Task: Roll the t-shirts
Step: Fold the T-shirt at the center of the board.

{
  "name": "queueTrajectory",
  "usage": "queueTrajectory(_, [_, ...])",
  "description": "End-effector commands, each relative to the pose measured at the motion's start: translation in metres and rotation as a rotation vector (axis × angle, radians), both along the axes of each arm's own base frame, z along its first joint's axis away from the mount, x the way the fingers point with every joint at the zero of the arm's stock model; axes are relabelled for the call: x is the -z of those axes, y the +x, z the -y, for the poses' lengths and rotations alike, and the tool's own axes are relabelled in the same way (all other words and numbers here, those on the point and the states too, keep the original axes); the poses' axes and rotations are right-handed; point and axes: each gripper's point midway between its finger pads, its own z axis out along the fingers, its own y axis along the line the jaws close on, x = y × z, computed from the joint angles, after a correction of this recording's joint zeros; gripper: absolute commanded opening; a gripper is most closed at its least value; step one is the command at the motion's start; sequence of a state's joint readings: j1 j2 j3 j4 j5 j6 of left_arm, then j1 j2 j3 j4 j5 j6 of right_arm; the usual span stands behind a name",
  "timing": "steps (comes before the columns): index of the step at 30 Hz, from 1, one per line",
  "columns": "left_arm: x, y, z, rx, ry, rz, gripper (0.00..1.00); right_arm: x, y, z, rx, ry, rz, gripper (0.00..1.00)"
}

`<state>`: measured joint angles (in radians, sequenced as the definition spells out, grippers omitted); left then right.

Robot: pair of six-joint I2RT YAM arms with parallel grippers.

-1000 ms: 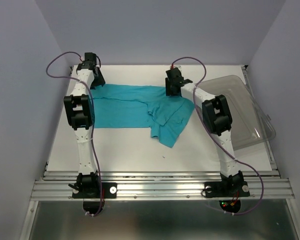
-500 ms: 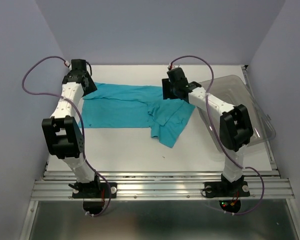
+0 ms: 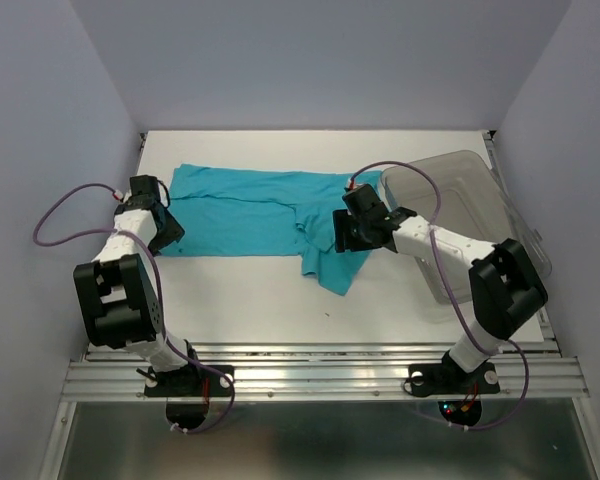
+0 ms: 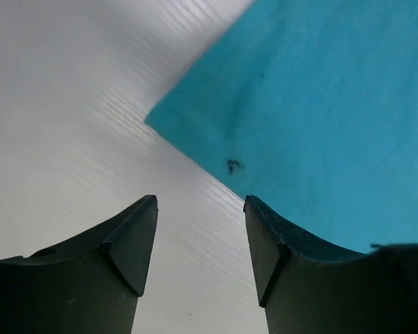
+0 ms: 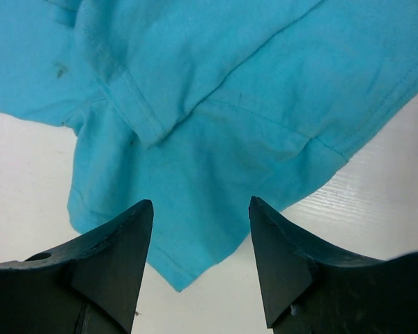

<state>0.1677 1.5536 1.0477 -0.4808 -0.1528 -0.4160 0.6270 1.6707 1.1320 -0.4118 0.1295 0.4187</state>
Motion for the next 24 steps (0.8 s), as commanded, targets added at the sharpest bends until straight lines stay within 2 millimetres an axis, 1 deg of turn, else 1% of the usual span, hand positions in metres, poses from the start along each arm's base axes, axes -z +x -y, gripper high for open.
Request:
queueTrajectory(1, [0.0, 0.003, -0.018, -0.076, -0.007, 0.056, 0.67, -0.025, 0.0, -0.009, -0.002, 0.084, 0.054, 0.63])
queueTrajectory(5, [0.012, 0.002, -0.025, -0.108, 0.006, 0.037, 0.68, -0.019, -0.008, -0.004, -0.013, 0.07, 0.04, 0.63])
queueTrajectory(7, [0.019, 0.003, -0.025, -0.122, -0.002, 0.021, 0.66, -0.019, -0.01, -0.004, -0.017, 0.073, 0.035, 0.63])
queueTrajectory(12, [0.023, 0.013, -0.028, -0.142, -0.005, 0.032, 0.58, -0.018, -0.019, -0.001, -0.019, 0.081, 0.023, 0.63])
queueTrajectory(14, [0.029, 0.016, -0.03, -0.151, -0.005, 0.02, 0.55, -0.019, -0.021, 0.001, -0.018, 0.082, 0.024, 0.63])
queueTrajectory(15, [0.036, 0.015, -0.03, -0.153, -0.007, 0.002, 0.54, -0.019, -0.022, 0.002, -0.015, 0.082, 0.022, 0.63])
queueTrajectory(17, [0.04, 0.018, -0.031, -0.156, -0.006, -0.007, 0.47, -0.019, -0.026, 0.005, -0.009, 0.081, 0.02, 0.64])
queueTrajectory(18, [0.046, 0.017, -0.03, -0.157, -0.011, -0.023, 0.45, -0.019, -0.027, 0.006, -0.006, 0.083, 0.019, 0.64])
queueTrajectory(19, [0.047, 0.018, -0.03, -0.158, -0.012, -0.025, 0.43, -0.019, -0.03, 0.008, -0.001, 0.084, 0.014, 0.64])
queueTrajectory(20, [0.049, 0.017, -0.029, -0.156, -0.017, -0.029, 0.37, -0.019, -0.031, 0.008, 0.005, 0.09, 0.014, 0.64])
queueTrajectory(23, [0.05, 0.018, -0.029, -0.153, -0.021, -0.032, 0.26, -0.014, -0.038, 0.01, 0.021, 0.099, -0.009, 0.64])
queueTrajectory(24, [0.05, 0.019, -0.029, -0.152, -0.022, -0.03, 0.14, -0.015, -0.04, 0.009, 0.029, 0.117, -0.018, 0.64])
